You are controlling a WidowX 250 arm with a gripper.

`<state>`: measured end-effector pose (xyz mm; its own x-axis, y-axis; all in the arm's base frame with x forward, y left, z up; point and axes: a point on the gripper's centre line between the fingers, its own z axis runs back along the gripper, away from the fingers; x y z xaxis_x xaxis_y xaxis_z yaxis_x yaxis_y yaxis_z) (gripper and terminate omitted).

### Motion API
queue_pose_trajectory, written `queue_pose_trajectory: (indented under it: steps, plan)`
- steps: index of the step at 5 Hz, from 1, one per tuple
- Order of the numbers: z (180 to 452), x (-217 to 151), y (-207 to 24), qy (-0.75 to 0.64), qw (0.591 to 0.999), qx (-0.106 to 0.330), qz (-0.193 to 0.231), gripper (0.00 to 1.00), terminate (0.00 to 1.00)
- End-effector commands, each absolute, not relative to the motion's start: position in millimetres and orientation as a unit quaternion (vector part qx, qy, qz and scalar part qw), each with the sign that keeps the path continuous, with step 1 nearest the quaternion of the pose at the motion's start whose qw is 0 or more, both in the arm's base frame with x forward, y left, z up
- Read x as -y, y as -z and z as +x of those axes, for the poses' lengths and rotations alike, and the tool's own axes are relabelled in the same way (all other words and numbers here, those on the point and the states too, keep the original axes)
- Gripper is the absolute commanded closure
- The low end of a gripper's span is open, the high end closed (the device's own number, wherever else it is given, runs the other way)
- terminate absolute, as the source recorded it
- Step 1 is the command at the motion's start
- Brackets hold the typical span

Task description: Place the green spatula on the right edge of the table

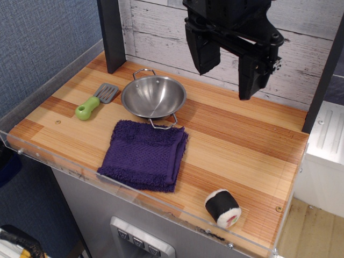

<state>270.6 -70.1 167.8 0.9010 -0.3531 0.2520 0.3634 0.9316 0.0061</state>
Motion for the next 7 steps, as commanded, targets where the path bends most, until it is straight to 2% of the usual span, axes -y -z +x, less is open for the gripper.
queue_pose_trajectory:
  steps: [1,3,4,5,6,7]
  plan:
    - [271,70,-168,0.184,0.975,0.125,-0.021,0.00,0.00]
    - [273,17,-160,0.129,0.985,0.118,0.011,0.00,0.00]
    - [271,-12,-157,0.111,0.986,0.116,0.048,0.00,0.00]
    - [267,-41,-151,0.078,0.989,0.112,0.058,0.00,0.00]
    - [266,-75,-137,0.037,0.992,0.111,0.057,0.00,0.00]
    - [266,-102,-116,0.005,0.995,0.085,0.052,0.00,0.00]
